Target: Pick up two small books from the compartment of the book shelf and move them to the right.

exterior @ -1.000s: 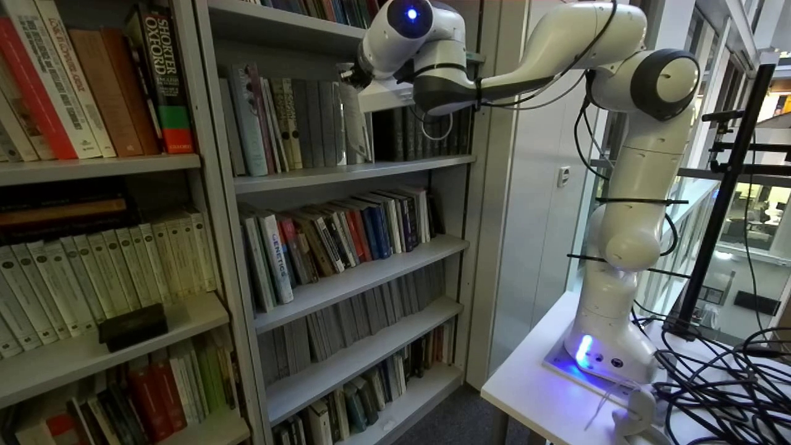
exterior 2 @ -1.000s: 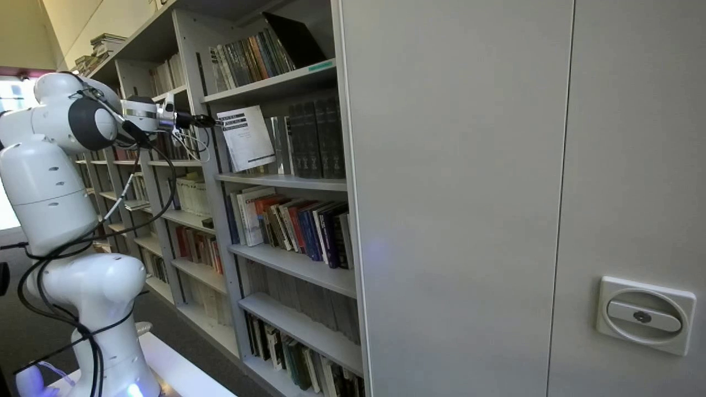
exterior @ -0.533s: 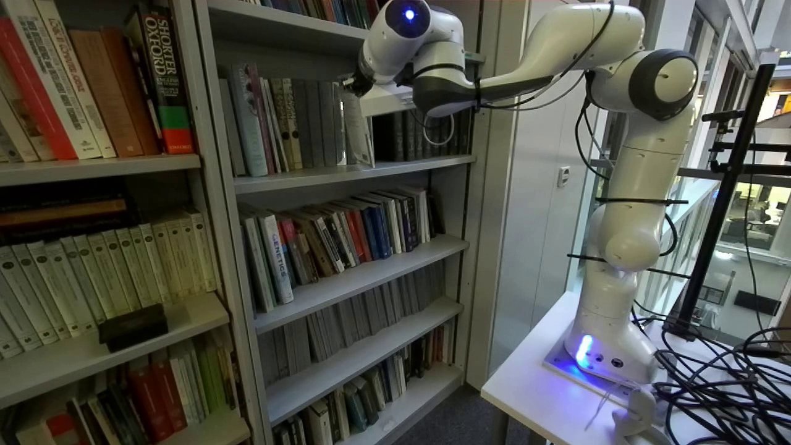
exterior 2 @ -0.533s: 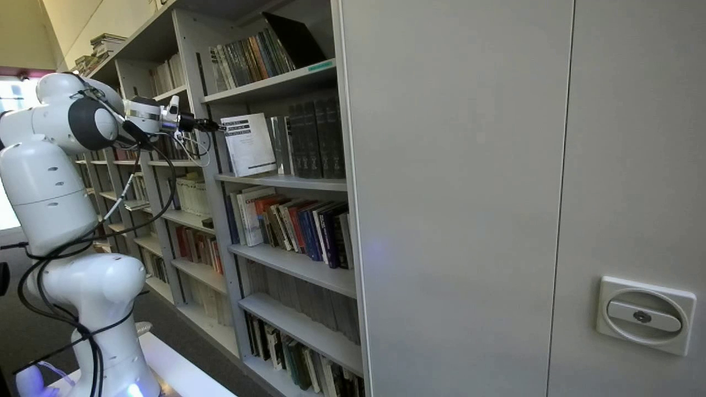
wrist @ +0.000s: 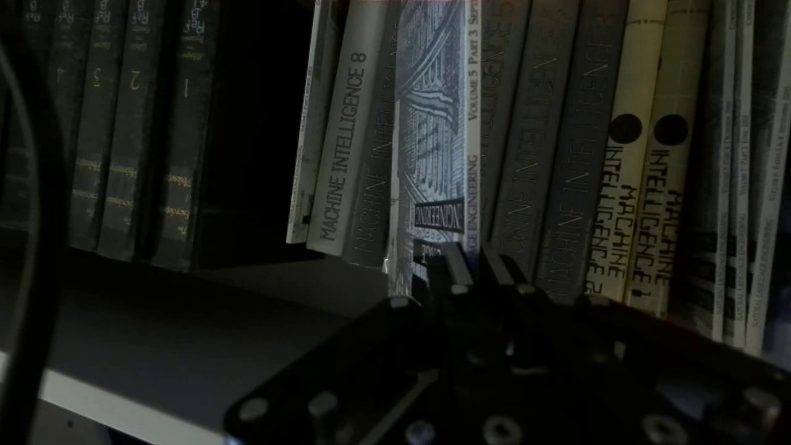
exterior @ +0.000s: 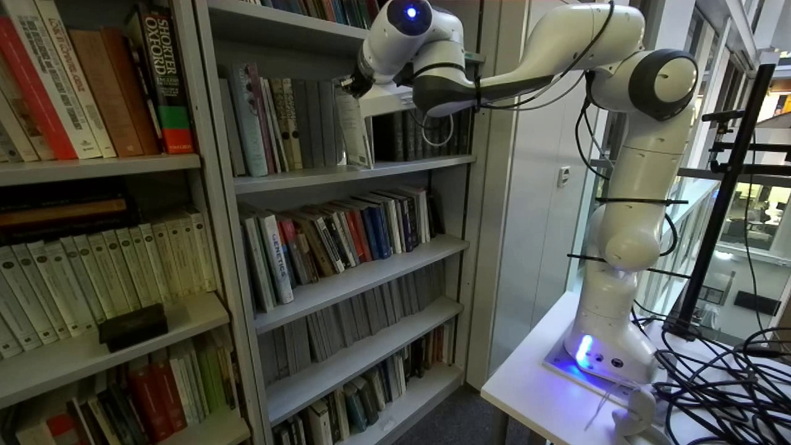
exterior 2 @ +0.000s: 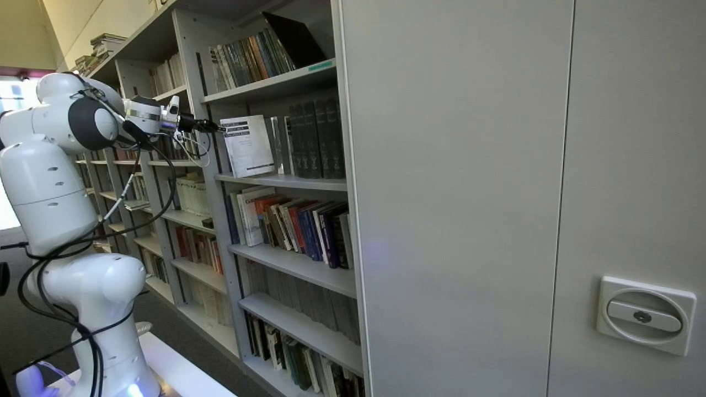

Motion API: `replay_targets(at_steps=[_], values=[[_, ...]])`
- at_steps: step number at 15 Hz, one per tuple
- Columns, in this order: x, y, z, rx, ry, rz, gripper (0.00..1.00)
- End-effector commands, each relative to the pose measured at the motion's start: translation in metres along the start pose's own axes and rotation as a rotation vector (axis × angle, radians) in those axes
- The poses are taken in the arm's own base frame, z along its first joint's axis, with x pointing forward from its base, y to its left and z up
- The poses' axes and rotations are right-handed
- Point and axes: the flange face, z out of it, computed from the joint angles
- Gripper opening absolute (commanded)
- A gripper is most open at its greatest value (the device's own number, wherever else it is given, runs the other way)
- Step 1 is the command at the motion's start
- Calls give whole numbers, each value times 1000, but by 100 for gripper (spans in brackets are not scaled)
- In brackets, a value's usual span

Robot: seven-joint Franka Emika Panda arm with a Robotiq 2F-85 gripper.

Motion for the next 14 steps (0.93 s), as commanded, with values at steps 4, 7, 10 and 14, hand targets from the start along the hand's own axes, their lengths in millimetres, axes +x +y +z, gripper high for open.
replay_targets(at_steps=[4,7,10,14], values=[[3,2,5,-27,17,6,2],[18,26,27,-149,38,72,2],[34,58,46,-278,53,143,2],[48,92,59,-384,34,185,2]])
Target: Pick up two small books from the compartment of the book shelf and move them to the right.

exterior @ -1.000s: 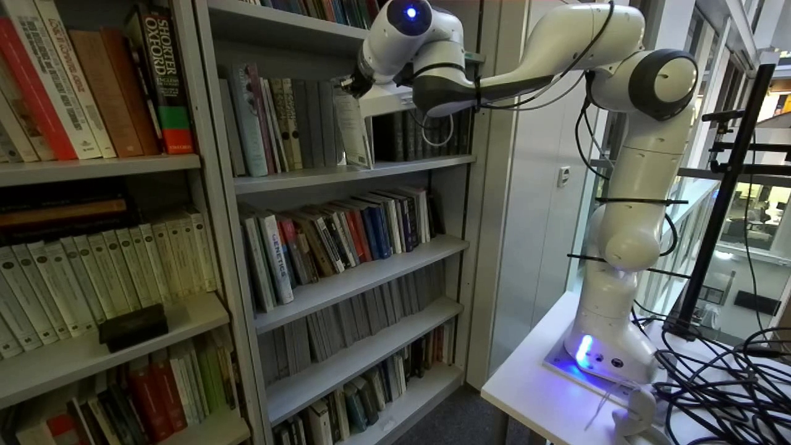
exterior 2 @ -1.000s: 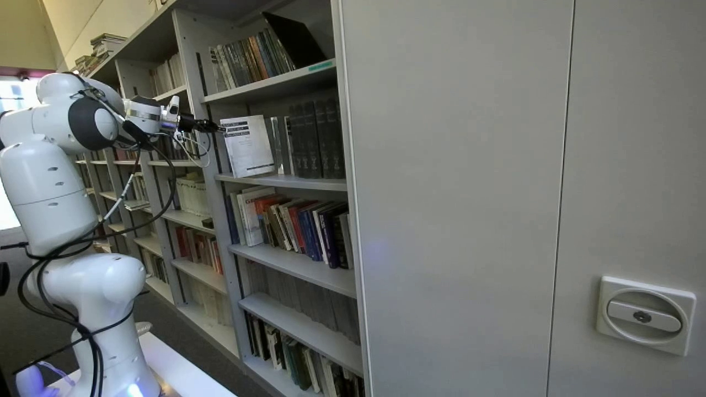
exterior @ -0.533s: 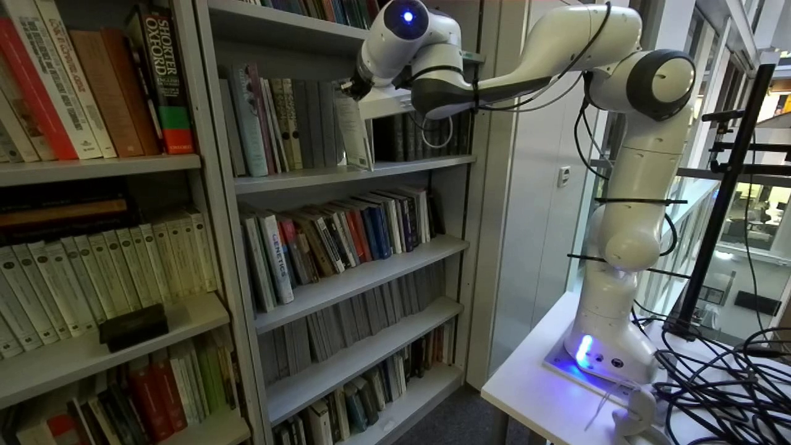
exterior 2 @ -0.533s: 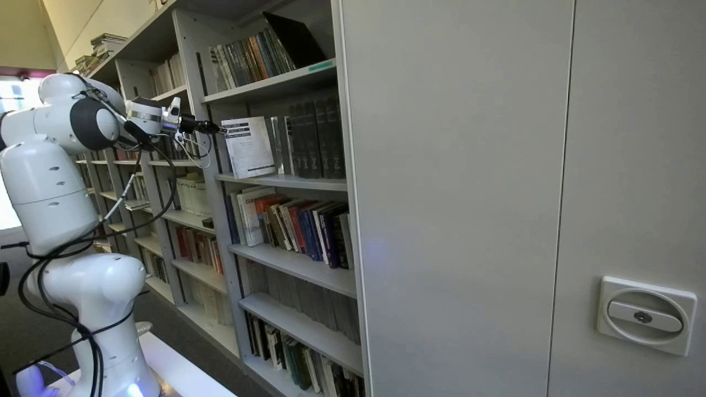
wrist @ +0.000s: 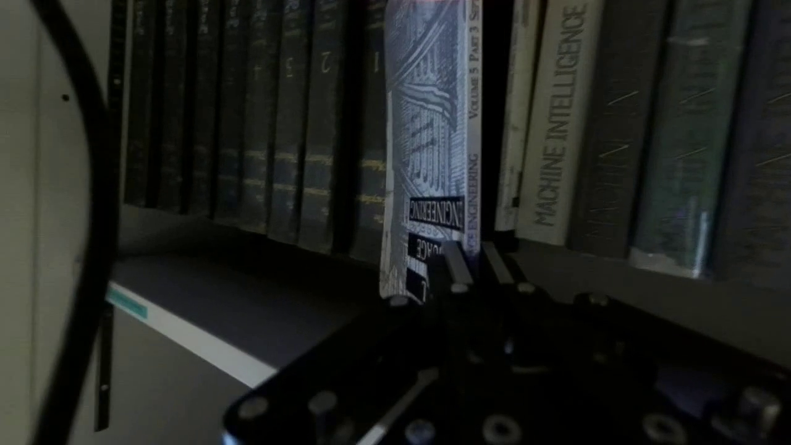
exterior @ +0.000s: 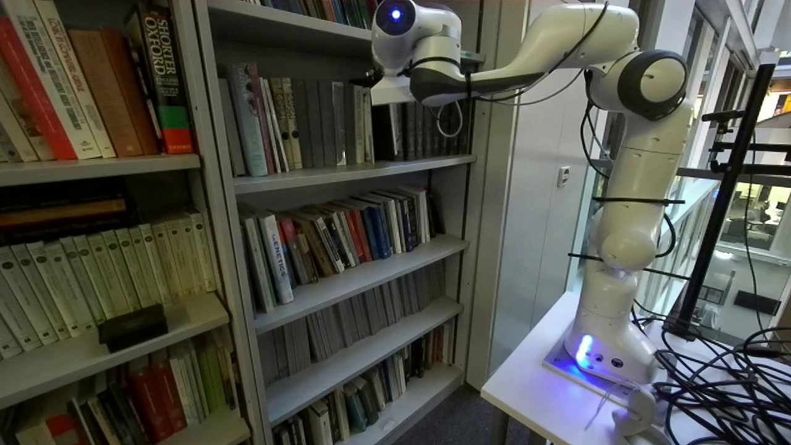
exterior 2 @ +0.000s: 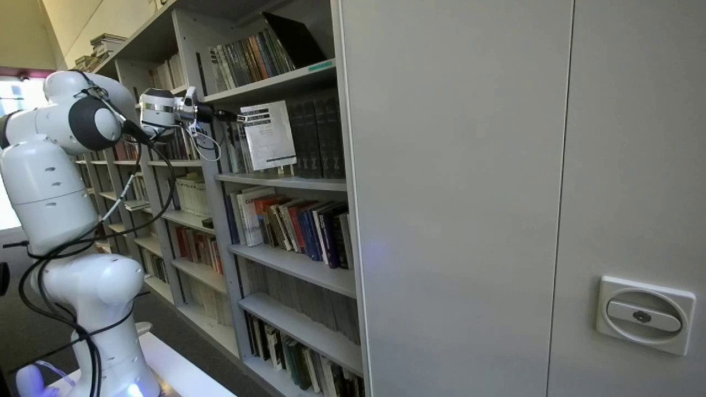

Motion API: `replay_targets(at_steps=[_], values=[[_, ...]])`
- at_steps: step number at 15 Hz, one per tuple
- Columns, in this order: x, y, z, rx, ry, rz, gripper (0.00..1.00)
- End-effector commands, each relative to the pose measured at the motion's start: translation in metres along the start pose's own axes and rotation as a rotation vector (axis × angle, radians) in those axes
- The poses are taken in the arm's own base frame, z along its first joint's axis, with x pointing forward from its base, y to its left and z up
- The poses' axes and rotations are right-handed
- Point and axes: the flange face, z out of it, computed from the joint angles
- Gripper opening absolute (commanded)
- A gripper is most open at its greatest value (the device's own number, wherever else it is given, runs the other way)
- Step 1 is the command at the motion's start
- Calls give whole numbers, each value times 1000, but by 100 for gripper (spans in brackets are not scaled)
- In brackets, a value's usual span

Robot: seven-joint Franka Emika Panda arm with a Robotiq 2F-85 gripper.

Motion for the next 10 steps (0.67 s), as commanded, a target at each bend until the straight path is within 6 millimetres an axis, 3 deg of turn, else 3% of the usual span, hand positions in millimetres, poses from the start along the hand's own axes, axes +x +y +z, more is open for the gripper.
replay_targets(at_steps=[1,6,10], values=[[23,23,11,-82,22,47,2],[27,30,12,-111,10,65,2],[16,24,-13,-35,1,29,2]])
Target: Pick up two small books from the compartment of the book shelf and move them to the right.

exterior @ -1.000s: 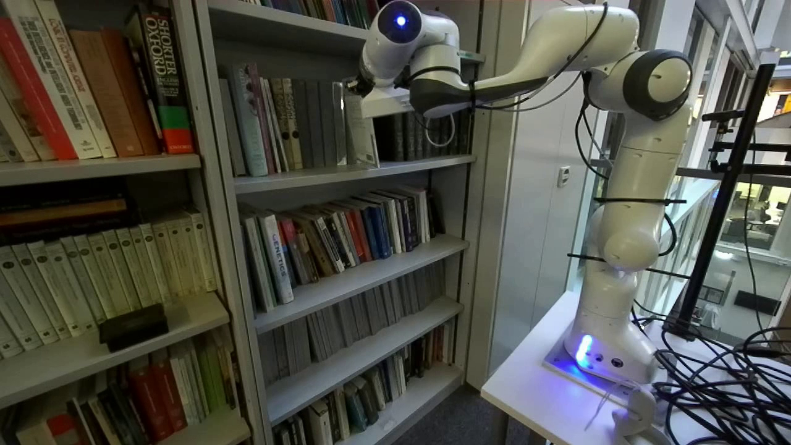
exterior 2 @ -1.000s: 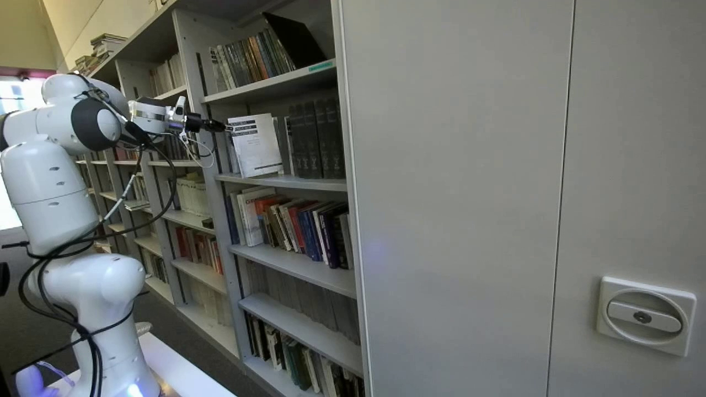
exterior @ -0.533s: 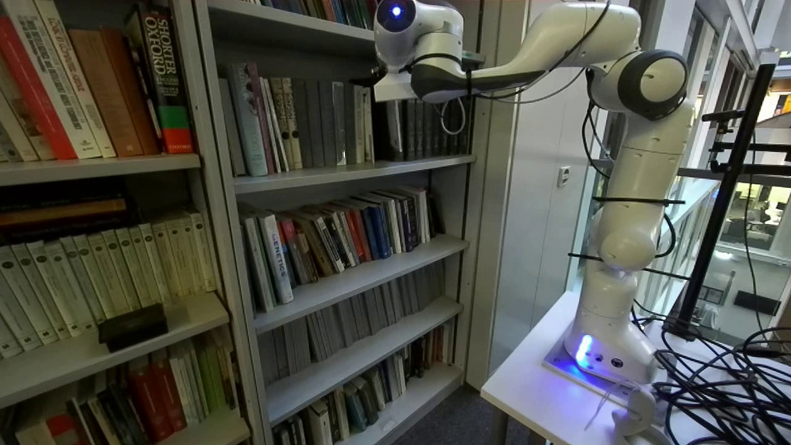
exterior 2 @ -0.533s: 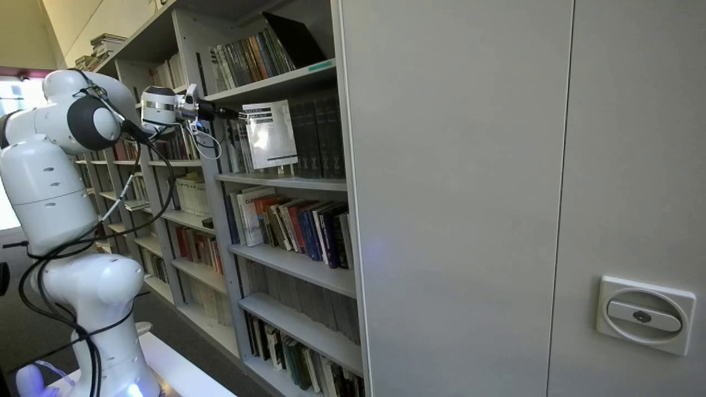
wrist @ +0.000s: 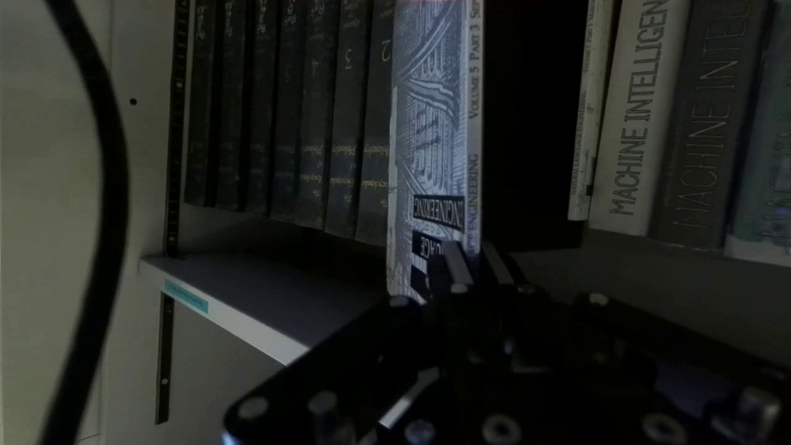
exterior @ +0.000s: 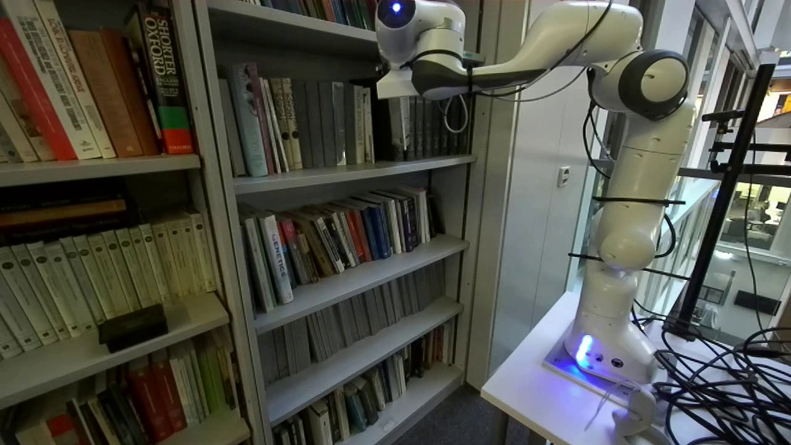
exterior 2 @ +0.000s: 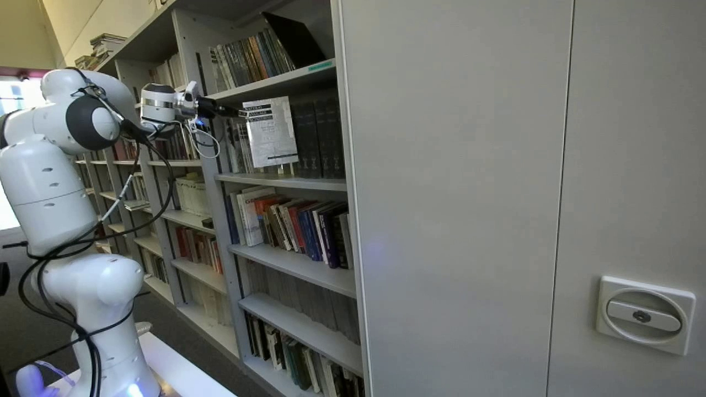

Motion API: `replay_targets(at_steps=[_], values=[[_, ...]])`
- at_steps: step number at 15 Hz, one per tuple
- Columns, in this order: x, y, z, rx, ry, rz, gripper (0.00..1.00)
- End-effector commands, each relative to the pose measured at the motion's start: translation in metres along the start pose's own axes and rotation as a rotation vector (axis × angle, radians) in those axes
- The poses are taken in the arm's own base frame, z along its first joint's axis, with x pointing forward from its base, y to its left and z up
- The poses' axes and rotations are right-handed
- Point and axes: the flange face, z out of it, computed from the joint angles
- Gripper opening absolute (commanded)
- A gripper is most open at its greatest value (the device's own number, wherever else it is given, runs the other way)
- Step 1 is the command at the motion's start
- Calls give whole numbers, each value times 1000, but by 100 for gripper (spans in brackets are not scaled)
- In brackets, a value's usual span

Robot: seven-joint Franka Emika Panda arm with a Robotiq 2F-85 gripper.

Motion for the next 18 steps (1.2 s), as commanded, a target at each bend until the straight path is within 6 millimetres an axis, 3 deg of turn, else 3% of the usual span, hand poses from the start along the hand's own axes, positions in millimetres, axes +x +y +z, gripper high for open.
replay_targets(at_steps=[1,4,6,8,15,18], values=[[-1,6,-29,60,11,-20,2],[-10,2,-48,98,4,-45,2],[-16,0,-49,95,12,-51,2],[-20,-4,-41,84,21,-54,2],[-19,-14,19,3,6,-60,2],[-18,-16,13,25,5,-61,2]])
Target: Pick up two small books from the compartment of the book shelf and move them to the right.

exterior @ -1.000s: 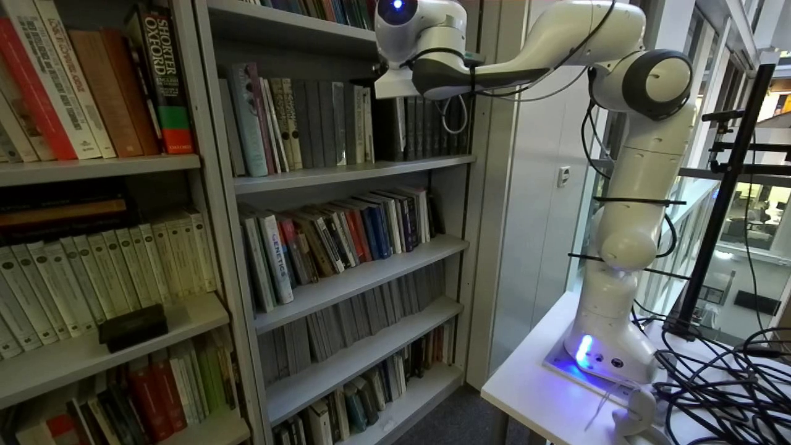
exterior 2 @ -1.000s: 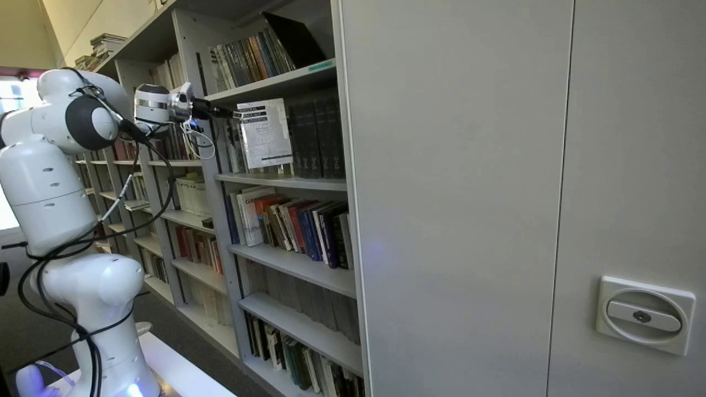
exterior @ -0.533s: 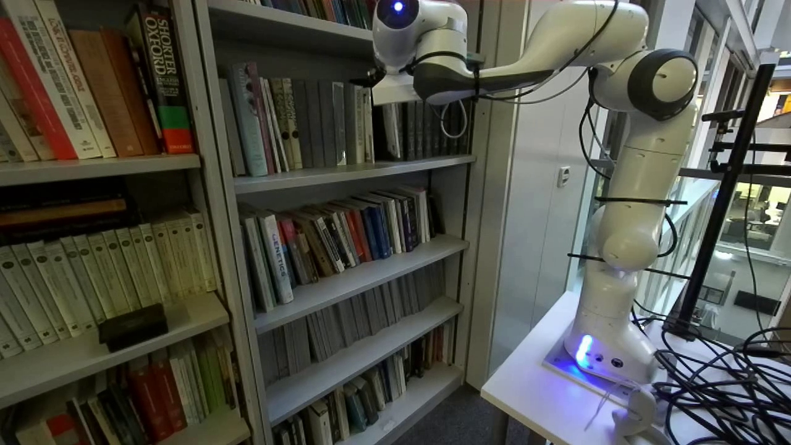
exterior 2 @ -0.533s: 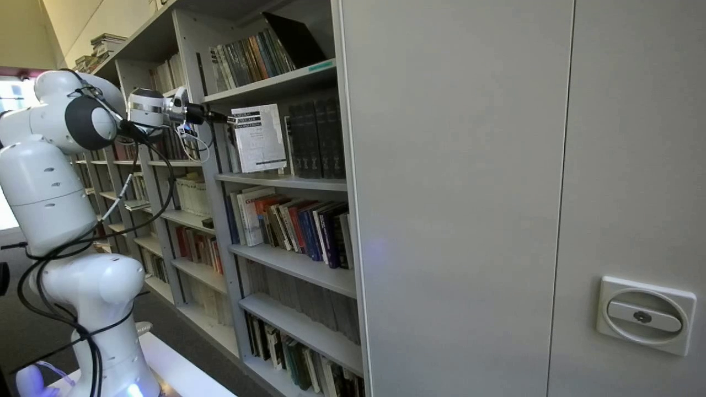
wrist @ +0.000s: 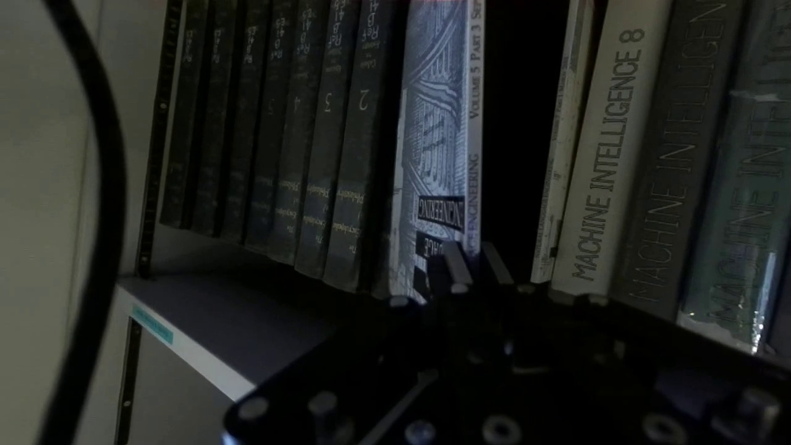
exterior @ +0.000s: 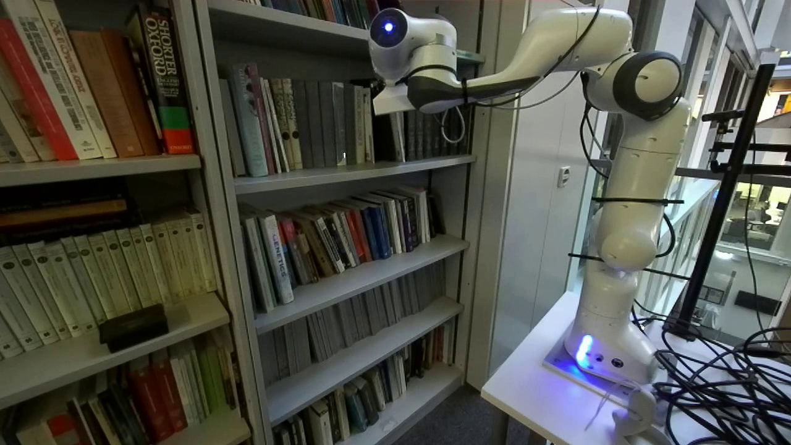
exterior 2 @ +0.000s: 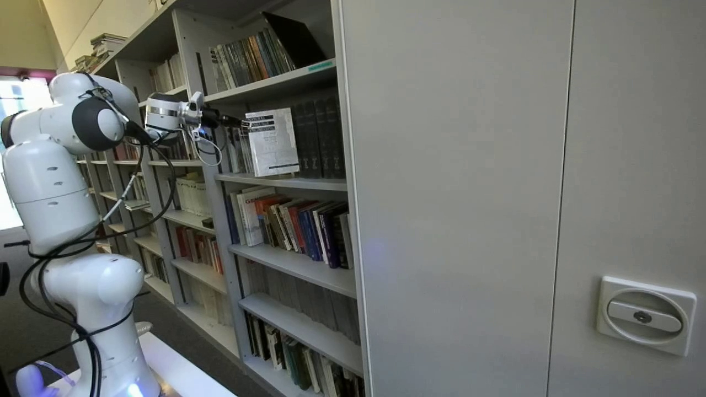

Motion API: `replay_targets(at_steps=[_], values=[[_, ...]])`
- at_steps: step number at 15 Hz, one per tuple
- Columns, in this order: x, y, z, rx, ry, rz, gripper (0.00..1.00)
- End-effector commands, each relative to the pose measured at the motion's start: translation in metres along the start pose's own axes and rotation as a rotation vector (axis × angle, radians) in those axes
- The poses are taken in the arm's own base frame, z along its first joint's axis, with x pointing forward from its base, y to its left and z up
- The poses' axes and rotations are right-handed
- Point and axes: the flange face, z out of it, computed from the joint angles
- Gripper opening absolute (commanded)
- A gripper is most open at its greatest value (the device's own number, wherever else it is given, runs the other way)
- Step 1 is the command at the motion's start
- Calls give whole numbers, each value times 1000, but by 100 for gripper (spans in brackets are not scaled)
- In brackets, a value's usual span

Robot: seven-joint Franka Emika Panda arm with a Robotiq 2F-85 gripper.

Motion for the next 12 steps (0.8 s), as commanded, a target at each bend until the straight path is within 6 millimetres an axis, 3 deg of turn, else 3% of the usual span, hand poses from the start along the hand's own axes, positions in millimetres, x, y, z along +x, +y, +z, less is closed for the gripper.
replay_targets(at_steps=[1,7,12], values=[[15,2,-3,34,34,7,2],[26,5,-22,96,60,26,2],[32,0,-10,94,51,39,2]])
